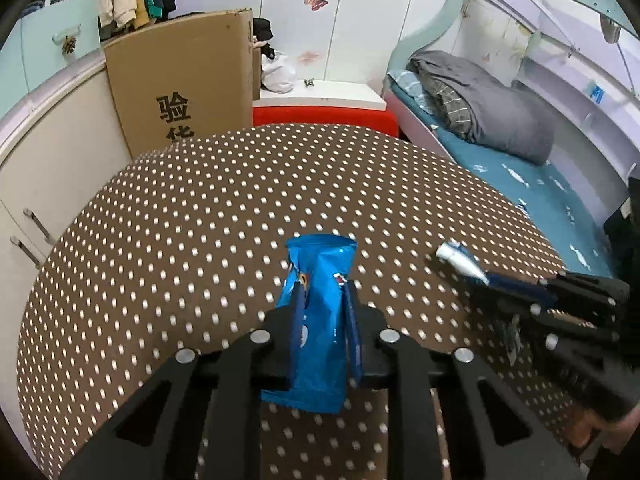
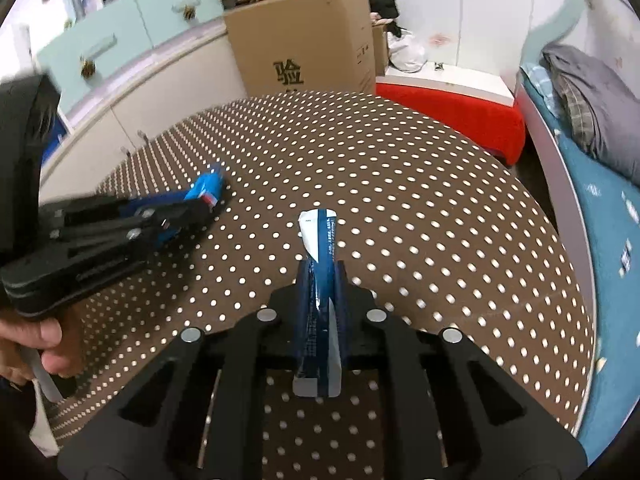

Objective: Collect trash
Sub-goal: 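Grasp the blue snack bag with the left tool while the right tool grasps the white-blue tube, then carry the blue bag and tube to the bin and open both tools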

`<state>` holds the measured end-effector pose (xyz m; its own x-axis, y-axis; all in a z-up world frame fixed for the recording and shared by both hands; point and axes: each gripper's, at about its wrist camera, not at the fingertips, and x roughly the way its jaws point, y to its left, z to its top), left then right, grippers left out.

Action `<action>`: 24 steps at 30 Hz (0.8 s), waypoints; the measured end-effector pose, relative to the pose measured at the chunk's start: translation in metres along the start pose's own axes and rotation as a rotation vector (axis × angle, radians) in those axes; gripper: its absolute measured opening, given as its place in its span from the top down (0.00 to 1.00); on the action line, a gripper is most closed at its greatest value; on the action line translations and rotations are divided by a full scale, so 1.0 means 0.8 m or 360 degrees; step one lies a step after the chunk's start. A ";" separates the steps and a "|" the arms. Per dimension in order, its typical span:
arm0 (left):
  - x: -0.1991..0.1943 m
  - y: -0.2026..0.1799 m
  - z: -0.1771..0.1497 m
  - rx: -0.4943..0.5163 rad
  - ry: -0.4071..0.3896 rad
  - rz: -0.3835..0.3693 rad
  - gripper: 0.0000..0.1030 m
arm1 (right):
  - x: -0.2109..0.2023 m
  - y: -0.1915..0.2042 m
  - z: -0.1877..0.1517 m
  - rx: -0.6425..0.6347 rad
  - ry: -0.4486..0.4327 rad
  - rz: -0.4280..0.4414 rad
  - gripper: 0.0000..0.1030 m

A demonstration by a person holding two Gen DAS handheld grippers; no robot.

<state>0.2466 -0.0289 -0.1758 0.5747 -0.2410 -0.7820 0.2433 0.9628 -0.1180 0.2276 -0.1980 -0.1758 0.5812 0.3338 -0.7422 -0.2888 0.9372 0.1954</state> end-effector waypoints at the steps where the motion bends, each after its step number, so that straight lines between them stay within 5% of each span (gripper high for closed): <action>1: -0.003 -0.001 -0.003 0.0002 -0.0002 -0.0001 0.83 | -0.009 -0.006 -0.002 0.0020 -0.0019 0.0000 0.88; 13: -0.054 -0.073 -0.008 0.0084 -0.0094 -0.0215 0.89 | -0.133 -0.093 -0.020 0.0231 -0.0277 -0.0067 0.88; 24: -0.100 -0.205 0.030 0.0274 -0.0237 -0.0473 0.89 | -0.250 -0.220 -0.061 0.0546 -0.0500 -0.0270 0.88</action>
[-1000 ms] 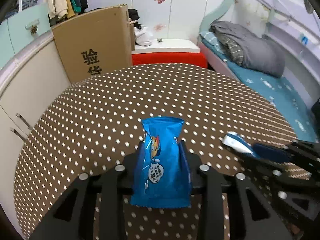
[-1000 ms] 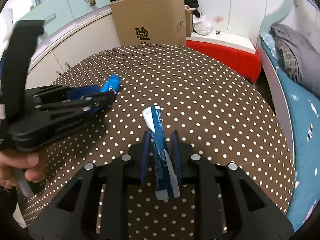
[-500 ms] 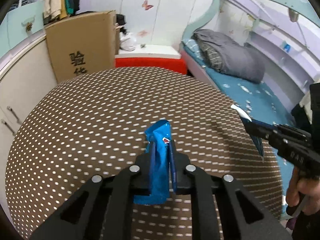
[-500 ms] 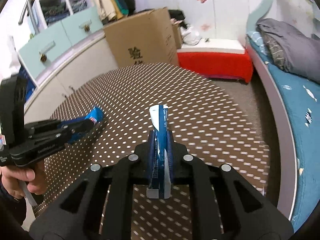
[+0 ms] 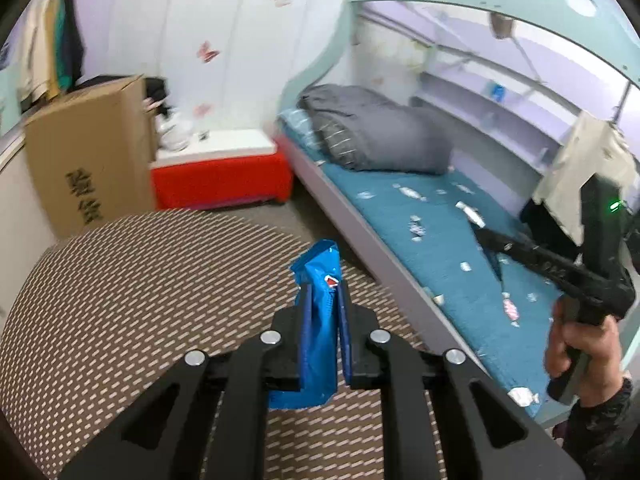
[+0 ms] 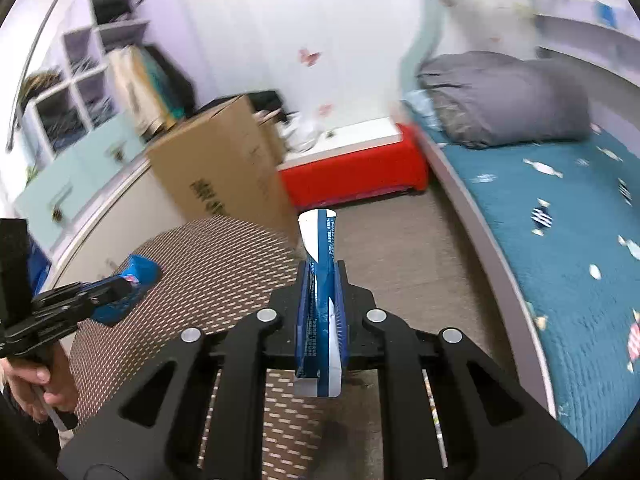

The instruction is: Collect trash

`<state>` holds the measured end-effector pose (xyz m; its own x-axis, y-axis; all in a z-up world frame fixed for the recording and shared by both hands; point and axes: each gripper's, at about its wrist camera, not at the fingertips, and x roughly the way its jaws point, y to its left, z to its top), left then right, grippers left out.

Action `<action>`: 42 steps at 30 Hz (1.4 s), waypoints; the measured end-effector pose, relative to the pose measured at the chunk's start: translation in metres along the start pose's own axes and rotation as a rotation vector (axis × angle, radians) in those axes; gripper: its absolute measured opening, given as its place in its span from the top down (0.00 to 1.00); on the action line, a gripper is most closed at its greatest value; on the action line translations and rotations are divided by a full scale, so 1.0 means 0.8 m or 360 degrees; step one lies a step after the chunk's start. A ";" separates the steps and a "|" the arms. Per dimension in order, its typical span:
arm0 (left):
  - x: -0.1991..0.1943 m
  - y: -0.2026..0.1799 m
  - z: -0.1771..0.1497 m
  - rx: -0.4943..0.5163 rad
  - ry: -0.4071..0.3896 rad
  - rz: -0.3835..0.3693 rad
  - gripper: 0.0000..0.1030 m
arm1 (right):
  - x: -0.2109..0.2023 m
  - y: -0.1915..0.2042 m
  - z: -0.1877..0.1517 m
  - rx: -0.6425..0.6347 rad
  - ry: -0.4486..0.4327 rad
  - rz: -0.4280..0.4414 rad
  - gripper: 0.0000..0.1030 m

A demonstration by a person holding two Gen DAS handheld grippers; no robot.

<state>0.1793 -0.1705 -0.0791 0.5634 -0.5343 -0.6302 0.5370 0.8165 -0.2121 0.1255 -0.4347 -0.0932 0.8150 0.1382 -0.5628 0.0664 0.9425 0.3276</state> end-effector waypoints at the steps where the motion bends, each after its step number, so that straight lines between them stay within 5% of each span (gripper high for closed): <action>1: 0.003 -0.012 0.005 0.0016 -0.0007 -0.0019 0.89 | -0.003 -0.013 -0.001 0.0033 -0.0001 -0.0007 0.88; 7: 0.035 -0.087 0.026 0.0114 0.0001 -0.0118 0.89 | 0.024 -0.089 -0.027 0.0220 0.0098 -0.0103 0.88; 15: 0.110 -0.158 0.020 0.0192 0.0186 -0.0212 0.89 | 0.118 -0.193 -0.107 0.0586 0.0412 -0.0124 0.85; 16: 0.121 -0.163 0.017 0.0200 0.0214 -0.0216 0.89 | 0.122 -0.203 -0.116 0.0634 0.0422 -0.0135 0.75; 17: 0.139 -0.172 0.013 0.0205 0.0261 -0.0219 0.89 | 0.122 -0.212 -0.121 0.0673 0.0420 -0.0160 0.39; 18: 0.152 -0.176 0.010 0.0209 0.0293 -0.0221 0.89 | 0.117 -0.218 -0.125 0.0706 0.0389 -0.0186 0.27; 31: 0.298 -0.214 -0.041 0.0312 0.0700 -0.0204 0.85 | 0.024 -0.249 -0.117 0.0743 0.0156 -0.0237 0.20; 32: 0.307 -0.215 -0.040 0.0317 0.0711 -0.0182 0.77 | 0.020 -0.249 -0.118 0.0738 0.0147 -0.0239 0.19; 35: 0.322 -0.216 -0.035 0.0288 0.0737 -0.0179 0.09 | 0.004 -0.247 -0.118 0.0752 0.0088 -0.0244 0.17; 42: 0.297 -0.186 -0.024 0.0191 0.0636 -0.0060 0.09 | -0.001 -0.230 -0.117 0.0739 0.0087 -0.0296 0.07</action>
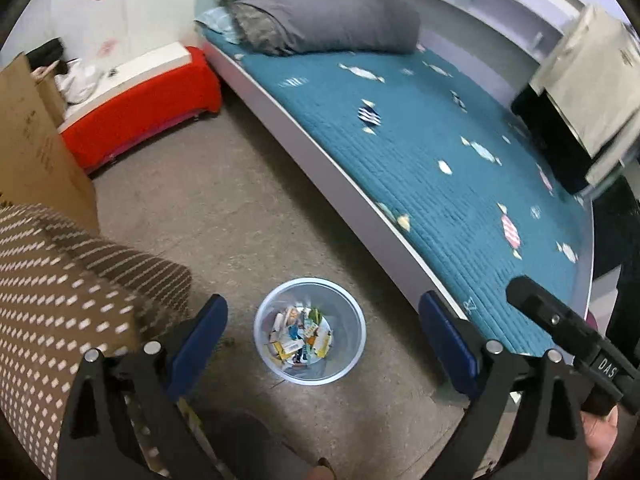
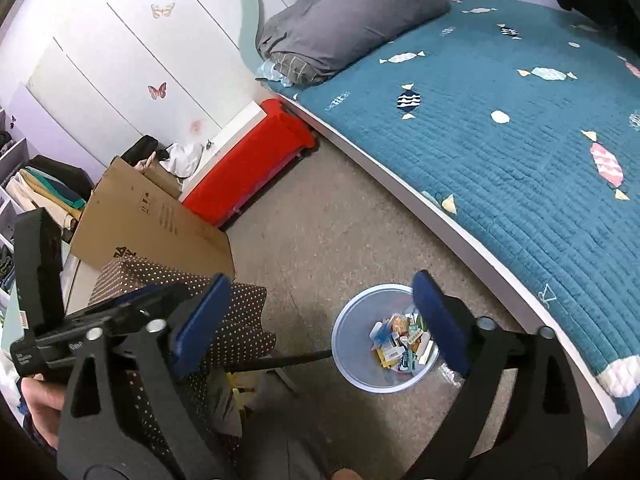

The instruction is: Collect trash

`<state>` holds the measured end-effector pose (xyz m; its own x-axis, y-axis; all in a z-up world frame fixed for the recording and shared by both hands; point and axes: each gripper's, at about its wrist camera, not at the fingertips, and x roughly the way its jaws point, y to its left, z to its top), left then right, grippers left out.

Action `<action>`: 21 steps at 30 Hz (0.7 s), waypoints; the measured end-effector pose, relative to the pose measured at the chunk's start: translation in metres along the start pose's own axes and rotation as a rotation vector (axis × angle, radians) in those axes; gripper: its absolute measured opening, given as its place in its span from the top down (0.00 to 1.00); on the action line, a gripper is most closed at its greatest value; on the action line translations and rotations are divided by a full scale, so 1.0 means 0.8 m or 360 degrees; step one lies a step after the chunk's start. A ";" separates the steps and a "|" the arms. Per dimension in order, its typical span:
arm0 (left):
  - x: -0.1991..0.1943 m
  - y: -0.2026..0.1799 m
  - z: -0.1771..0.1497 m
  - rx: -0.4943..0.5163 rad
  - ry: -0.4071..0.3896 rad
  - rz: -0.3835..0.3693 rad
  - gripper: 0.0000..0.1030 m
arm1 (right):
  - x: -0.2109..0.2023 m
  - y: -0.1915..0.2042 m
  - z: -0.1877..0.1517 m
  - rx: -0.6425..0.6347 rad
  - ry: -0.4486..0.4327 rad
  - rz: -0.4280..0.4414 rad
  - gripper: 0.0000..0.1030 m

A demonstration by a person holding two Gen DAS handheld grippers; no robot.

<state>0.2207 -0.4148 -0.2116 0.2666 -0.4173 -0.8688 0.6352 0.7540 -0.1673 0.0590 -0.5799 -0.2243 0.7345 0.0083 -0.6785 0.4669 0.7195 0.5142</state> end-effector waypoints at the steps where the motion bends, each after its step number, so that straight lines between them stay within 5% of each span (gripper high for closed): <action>1: -0.007 0.004 -0.002 -0.0012 -0.0020 0.0009 0.09 | 0.000 0.005 -0.003 -0.0008 0.0001 -0.0014 0.06; 10: -0.119 0.034 -0.044 -0.0044 -0.0292 0.0125 0.07 | -0.031 0.076 -0.020 -0.0166 -0.0007 -0.0055 0.06; 21: -0.273 0.055 -0.127 -0.0006 -0.0711 0.0564 0.07 | -0.126 0.214 -0.051 -0.0530 -0.0178 0.0000 0.06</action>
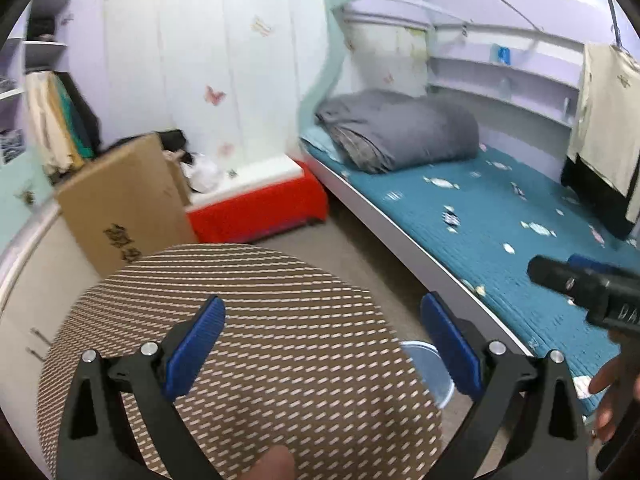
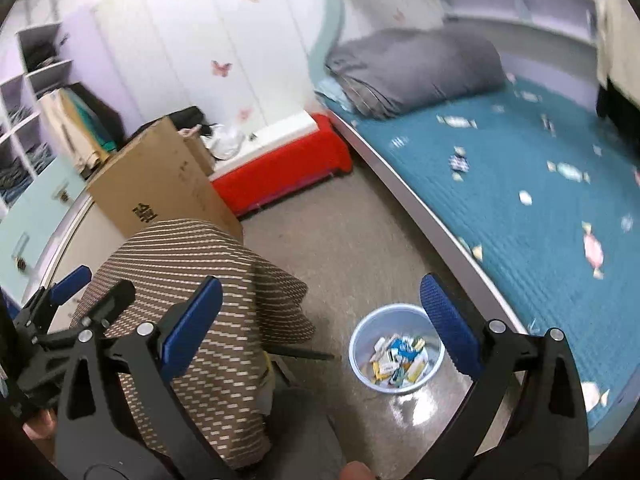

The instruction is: Collect trash

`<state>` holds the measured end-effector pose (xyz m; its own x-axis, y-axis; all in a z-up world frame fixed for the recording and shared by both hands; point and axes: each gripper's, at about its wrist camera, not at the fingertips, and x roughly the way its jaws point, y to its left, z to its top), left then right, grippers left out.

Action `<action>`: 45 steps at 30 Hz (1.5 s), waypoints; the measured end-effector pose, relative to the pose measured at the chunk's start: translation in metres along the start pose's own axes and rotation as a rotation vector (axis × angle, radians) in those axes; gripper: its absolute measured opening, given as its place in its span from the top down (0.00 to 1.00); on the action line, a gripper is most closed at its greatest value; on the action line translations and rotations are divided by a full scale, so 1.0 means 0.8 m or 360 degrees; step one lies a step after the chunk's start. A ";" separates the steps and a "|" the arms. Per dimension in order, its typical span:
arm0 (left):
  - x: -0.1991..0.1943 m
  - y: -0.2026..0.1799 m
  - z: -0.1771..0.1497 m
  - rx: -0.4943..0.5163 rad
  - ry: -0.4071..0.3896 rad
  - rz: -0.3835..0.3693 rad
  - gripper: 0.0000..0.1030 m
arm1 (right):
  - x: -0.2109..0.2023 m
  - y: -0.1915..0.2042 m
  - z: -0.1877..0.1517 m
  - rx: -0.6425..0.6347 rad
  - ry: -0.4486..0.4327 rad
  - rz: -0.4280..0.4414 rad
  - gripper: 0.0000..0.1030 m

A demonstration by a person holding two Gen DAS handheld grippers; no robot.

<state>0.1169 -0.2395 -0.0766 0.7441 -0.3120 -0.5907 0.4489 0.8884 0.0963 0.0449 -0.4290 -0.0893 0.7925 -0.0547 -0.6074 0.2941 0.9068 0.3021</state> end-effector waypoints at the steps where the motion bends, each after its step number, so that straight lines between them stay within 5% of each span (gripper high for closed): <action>1: -0.011 0.008 -0.002 -0.0026 -0.0023 0.0022 0.07 | -0.013 0.018 0.002 -0.0044 -0.0031 0.0007 0.06; 11: -0.137 0.090 -0.011 -0.0248 -0.0272 0.0267 0.05 | -0.100 0.127 0.007 -0.0303 -0.0295 0.0091 0.06; 23: -0.247 0.106 -0.020 -0.0350 -0.0562 0.0340 0.05 | -0.172 0.180 -0.004 -0.0436 -0.0550 0.0066 0.06; 45: -0.297 0.106 -0.048 -0.0513 -0.0675 0.0430 0.05 | -0.208 0.194 -0.025 -0.0526 -0.0643 0.0105 0.06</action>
<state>-0.0409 -0.0769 0.0416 0.9735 -0.1088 -0.2012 0.0925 0.9918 -0.0885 -0.0518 -0.2709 0.0436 0.9657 -0.0906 -0.2432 0.1039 0.9937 0.0426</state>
